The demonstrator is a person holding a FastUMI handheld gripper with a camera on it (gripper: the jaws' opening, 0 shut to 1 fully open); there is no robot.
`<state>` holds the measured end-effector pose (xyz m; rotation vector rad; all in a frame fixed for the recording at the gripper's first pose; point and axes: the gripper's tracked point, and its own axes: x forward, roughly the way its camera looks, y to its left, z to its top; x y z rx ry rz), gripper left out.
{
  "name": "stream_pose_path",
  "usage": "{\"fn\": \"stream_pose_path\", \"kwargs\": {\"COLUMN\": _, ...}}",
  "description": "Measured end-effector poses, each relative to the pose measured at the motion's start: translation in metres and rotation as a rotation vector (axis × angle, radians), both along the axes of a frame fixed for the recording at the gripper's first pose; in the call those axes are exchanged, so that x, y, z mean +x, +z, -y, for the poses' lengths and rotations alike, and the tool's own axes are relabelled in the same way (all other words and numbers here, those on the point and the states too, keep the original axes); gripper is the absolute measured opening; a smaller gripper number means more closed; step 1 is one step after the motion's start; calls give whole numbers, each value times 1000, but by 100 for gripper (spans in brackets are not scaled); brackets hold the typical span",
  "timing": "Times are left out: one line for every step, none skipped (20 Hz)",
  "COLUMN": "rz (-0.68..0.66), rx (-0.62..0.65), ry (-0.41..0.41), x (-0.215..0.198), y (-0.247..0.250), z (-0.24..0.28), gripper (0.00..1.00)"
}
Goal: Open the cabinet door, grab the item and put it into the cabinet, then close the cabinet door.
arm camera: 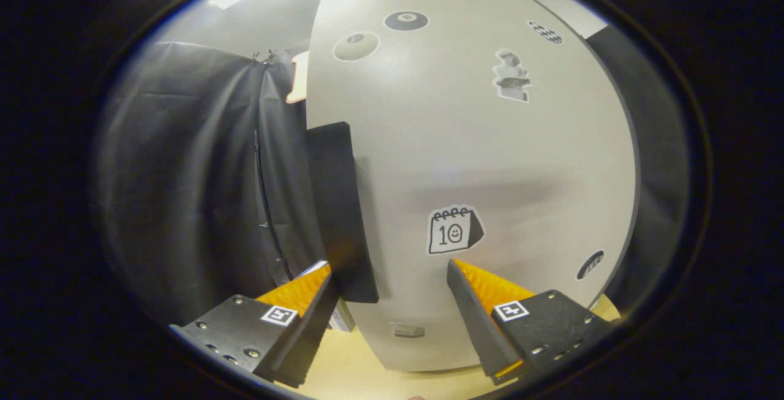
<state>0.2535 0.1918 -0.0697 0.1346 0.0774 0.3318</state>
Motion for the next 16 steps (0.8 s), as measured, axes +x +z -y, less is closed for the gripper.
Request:
{"fn": "stream_pose_path", "kwargs": {"rz": 1, "rx": 2, "ry": -12, "x": 1, "y": 0, "z": 0, "gripper": 100}}
{"fn": "stream_pose_path", "kwargs": {"rz": 4, "rx": 5, "ry": -25, "x": 0, "y": 0, "z": 0, "gripper": 100}}
{"fn": "stream_pose_path", "kwargs": {"rz": 11, "rx": 4, "ry": -38, "x": 0, "y": 1, "z": 0, "gripper": 100}}
{"fn": "stream_pose_path", "kwargs": {"rz": 17, "rx": 2, "ry": -50, "x": 0, "y": 1, "z": 0, "gripper": 100}}
{"fn": "stream_pose_path", "kwargs": {"rz": 24, "rx": 4, "ry": -61, "x": 0, "y": 1, "z": 0, "gripper": 100}}
{"fn": "stream_pose_path", "kwargs": {"rz": 30, "rx": 5, "ry": -70, "x": 1, "y": 2, "z": 0, "gripper": 100}}
{"fn": "stream_pose_path", "kwargs": {"rz": 32, "rx": 6, "ry": -77, "x": -1, "y": 2, "z": 0, "gripper": 100}}
{"fn": "stream_pose_path", "kwargs": {"rz": 40, "rx": 4, "ry": -82, "x": 0, "y": 3, "z": 0, "gripper": 100}}
{"fn": "stream_pose_path", "kwargs": {"rz": 49, "rx": 1, "ry": -86, "x": 1, "y": 2, "z": 1, "gripper": 100}}
{"fn": "stream_pose_path", "kwargs": {"rz": 61, "rx": 4, "ry": -90, "x": 3, "y": 3, "z": 0, "gripper": 100}}
{"fn": "stream_pose_path", "kwargs": {"rz": 64, "rx": 2, "ry": -90, "x": 1, "y": 3, "z": 0, "gripper": 100}}
{"fn": "stream_pose_path", "kwargs": {"rz": 66, "rx": 4, "ry": -90, "x": 1, "y": 3, "z": 0, "gripper": 100}}
{"fn": "stream_pose_path", "kwargs": {"rz": 66, "rx": 7, "ry": -89, "x": 0, "y": 3, "z": 0, "gripper": 100}}
{"fn": "stream_pose_path", "kwargs": {"rz": 60, "rx": 12, "ry": -86, "x": 0, "y": 4, "z": -1, "gripper": 100}}
{"fn": "stream_pose_path", "kwargs": {"rz": 45, "rx": 12, "ry": -86, "x": -2, "y": 2, "z": 0, "gripper": 100}}
{"fn": "stream_pose_path", "kwargs": {"rz": 33, "rx": 8, "ry": -88, "x": -7, "y": 2, "z": 0, "gripper": 100}}
